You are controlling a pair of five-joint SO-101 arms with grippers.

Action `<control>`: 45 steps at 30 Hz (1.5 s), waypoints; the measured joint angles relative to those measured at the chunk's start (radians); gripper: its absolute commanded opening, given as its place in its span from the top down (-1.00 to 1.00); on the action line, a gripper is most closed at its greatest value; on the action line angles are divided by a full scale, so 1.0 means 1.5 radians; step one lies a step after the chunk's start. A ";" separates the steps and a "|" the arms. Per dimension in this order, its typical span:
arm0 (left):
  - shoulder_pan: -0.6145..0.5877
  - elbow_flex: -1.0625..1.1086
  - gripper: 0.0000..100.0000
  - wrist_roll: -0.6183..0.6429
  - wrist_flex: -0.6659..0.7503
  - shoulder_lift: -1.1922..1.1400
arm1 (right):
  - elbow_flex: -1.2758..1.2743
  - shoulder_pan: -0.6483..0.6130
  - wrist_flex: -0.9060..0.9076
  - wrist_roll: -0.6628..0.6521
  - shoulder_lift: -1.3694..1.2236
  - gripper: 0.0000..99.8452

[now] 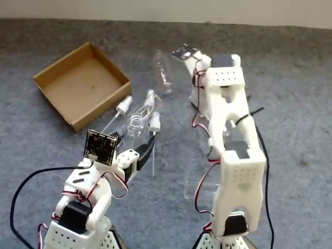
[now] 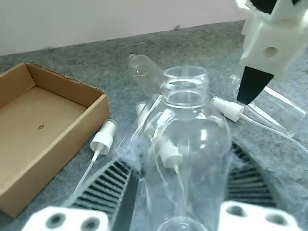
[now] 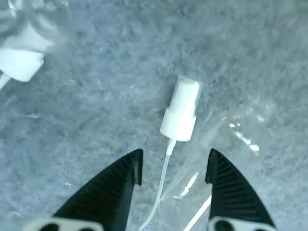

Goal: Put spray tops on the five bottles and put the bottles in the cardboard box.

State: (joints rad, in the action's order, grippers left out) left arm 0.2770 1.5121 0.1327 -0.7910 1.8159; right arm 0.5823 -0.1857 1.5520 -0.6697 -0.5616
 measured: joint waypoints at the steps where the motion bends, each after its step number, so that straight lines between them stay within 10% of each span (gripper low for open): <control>1: 0.001 0.000 0.69 0.000 0.000 0.000 | 0.017 -0.006 0.003 -0.005 -0.016 0.60; 33: 0.078 0.090 0.69 0.000 0.074 0.000 | 0.154 -0.019 0.046 -0.050 -0.208 0.60; 45: 0.078 0.102 0.69 0.000 0.074 0.000 | 0.154 -0.009 0.052 -0.050 -0.209 0.99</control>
State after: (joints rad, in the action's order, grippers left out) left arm 0.3936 1.6655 0.1327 -0.6805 1.8159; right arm 0.8140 -0.1995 1.6303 -0.7449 -0.8746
